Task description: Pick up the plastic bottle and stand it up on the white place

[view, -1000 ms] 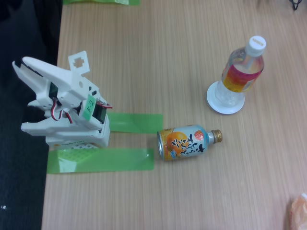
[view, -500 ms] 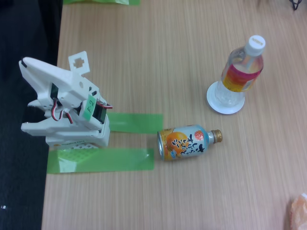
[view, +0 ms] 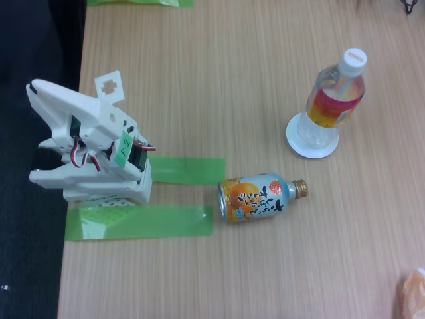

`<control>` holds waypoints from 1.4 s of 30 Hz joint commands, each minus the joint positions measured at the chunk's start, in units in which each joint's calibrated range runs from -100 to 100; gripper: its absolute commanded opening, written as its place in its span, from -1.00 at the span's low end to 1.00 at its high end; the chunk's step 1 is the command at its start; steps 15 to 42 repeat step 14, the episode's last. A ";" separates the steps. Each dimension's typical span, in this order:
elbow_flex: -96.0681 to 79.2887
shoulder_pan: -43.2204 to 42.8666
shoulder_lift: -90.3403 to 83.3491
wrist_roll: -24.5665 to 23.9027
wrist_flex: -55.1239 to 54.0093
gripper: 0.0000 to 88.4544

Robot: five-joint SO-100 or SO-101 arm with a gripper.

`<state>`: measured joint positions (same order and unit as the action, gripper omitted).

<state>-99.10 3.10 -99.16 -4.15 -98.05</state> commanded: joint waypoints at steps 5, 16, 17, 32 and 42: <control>-0.27 0.31 0.17 0.14 -1.35 -0.98; -0.27 0.31 0.17 -0.07 -1.35 -0.98; -0.27 0.31 0.17 -0.07 -1.35 -0.98; -0.27 0.31 0.17 -0.07 -1.35 -0.98; -0.27 0.31 0.17 -0.07 -1.35 -0.98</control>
